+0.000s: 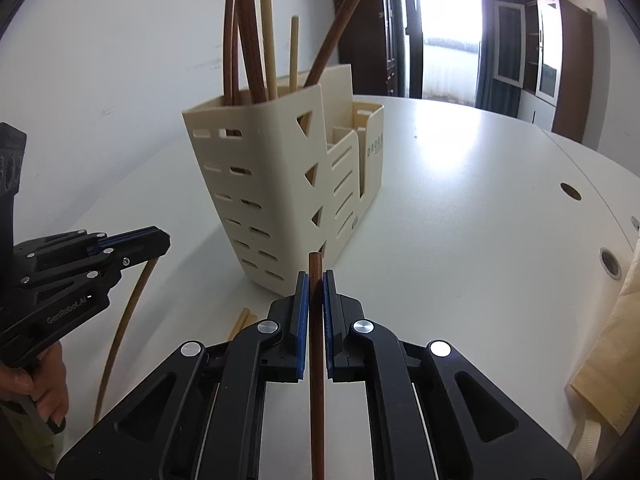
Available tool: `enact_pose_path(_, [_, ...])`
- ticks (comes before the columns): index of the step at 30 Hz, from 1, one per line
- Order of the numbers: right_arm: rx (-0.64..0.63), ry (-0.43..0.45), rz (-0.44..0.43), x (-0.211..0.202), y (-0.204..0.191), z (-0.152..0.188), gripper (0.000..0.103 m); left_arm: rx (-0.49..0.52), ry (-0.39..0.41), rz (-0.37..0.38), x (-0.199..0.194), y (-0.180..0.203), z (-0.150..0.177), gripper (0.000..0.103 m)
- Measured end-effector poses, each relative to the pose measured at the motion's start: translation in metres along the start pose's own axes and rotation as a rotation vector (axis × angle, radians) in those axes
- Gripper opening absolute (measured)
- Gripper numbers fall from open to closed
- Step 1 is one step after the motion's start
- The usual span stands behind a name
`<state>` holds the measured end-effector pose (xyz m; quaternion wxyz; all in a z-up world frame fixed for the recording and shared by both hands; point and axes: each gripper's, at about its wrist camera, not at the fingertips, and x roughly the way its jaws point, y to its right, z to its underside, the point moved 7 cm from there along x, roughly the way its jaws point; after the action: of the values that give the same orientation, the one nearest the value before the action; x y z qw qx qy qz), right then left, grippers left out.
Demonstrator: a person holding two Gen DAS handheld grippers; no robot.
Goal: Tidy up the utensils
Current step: 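Close left gripper on a pale chopstick while right grasps a brown one, then lift both chopsticks and carry them above the cream holder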
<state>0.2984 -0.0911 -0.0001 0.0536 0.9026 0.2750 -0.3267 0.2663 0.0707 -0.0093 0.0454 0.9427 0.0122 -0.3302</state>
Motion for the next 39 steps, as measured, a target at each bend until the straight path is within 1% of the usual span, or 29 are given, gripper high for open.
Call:
enact_pose_path(3, [0.002, 0.036, -0.009, -0.011, -0.002, -0.011, 0.008, -0.01, 0.054, 0.014, -0.024, -0.003, -0.011, 0.006])
enact_pose_path(4, [0.001, 0.048, -0.011, -0.012, -0.009, -0.011, 0.008, -0.012, 0.072, 0.018, -0.034, -0.005, -0.016, 0.006])
enact_pose_path(7, [-0.003, 0.076, -0.023, -0.024, -0.013, -0.018, 0.008, -0.009, 0.117, 0.023, -0.052, -0.001, -0.024, 0.006])
enact_pose_path(10, [-0.011, 0.101, -0.029, -0.032, -0.016, -0.023, 0.008, -0.002, 0.146, 0.021, -0.065, 0.001, -0.029, 0.006])
enact_pose_path(13, [-0.016, 0.132, -0.032, -0.041, -0.017, -0.031, 0.008, -0.019, 0.163, 0.015, -0.075, -0.002, -0.032, 0.006])
enact_pose_path(19, [-0.015, 0.178, -0.036, -0.056, -0.018, -0.038, 0.008, -0.006, 0.189, 0.003, -0.083, 0.01, -0.04, 0.006])
enact_pose_path(21, [-0.018, 0.193, -0.035, -0.06, -0.021, -0.037, 0.008, -0.003, 0.199, 0.008, -0.087, 0.012, -0.043, 0.006])
enact_pose_path(27, [-0.026, 0.238, -0.039, -0.071, -0.022, -0.051, 0.008, -0.001, 0.23, 0.023, -0.099, 0.018, -0.051, 0.006])
enact_pose_path(32, [-0.007, 0.265, -0.043, -0.073, -0.028, -0.046, 0.008, -0.019, 0.253, 0.035, -0.103, 0.019, -0.058, 0.006])
enact_pose_path(39, [-0.016, 0.311, -0.048, -0.085, -0.037, -0.059, 0.008, 0.01, 0.293, 0.048, -0.112, 0.031, -0.071, 0.006])
